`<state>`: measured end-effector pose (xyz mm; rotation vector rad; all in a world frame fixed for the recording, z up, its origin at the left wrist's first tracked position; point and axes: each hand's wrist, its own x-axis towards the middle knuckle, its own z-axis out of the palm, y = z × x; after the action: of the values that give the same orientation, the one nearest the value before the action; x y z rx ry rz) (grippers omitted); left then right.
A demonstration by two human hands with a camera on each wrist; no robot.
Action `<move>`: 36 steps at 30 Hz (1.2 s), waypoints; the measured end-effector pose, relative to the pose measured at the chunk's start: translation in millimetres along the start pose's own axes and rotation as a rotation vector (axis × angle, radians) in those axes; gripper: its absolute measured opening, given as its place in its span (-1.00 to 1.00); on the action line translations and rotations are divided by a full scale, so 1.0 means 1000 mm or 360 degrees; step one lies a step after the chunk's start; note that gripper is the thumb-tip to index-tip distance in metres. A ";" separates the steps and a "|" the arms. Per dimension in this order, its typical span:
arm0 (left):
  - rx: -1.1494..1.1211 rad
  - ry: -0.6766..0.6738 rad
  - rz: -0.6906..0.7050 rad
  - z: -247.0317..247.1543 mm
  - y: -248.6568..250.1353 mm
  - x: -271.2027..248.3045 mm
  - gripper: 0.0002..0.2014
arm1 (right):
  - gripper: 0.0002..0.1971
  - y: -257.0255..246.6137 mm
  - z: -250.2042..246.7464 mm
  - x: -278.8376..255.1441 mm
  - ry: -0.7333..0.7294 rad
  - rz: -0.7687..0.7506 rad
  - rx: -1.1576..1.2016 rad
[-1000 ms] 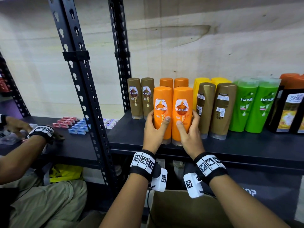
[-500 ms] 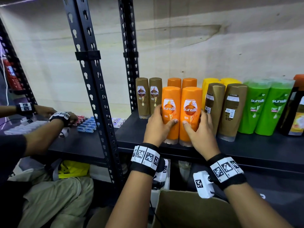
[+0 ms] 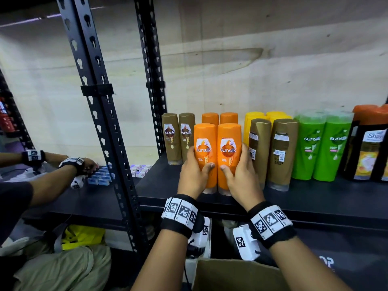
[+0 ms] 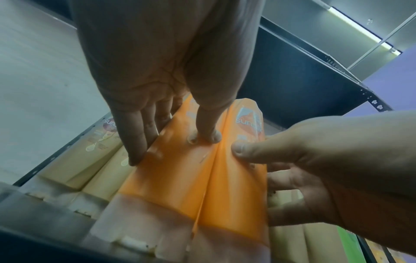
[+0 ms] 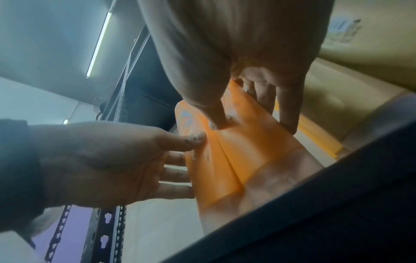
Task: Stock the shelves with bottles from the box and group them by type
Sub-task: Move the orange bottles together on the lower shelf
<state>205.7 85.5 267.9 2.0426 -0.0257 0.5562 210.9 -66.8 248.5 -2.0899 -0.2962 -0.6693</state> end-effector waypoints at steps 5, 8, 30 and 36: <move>0.0005 -0.0020 -0.0054 0.005 0.003 0.014 -0.29 | -0.17 -0.001 0.012 0.016 -0.0002 0.0113 -0.0025; 0.0058 -0.0052 -0.0099 0.008 0.007 0.026 -0.32 | -0.15 -0.001 0.017 0.029 -0.0007 0.0212 -0.0032; 0.0093 -0.0094 -0.0342 0.031 0.011 0.075 -0.29 | -0.12 -0.002 0.035 0.079 -0.0075 0.0551 -0.0055; 0.0104 -0.0090 -0.0327 0.034 0.007 0.079 -0.29 | -0.09 -0.004 0.034 0.081 -0.0103 0.0568 -0.0047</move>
<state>287.5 70.2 291.2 2.0936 0.1685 0.3751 287.6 -40.3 281.6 -2.1226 0.0535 -0.3946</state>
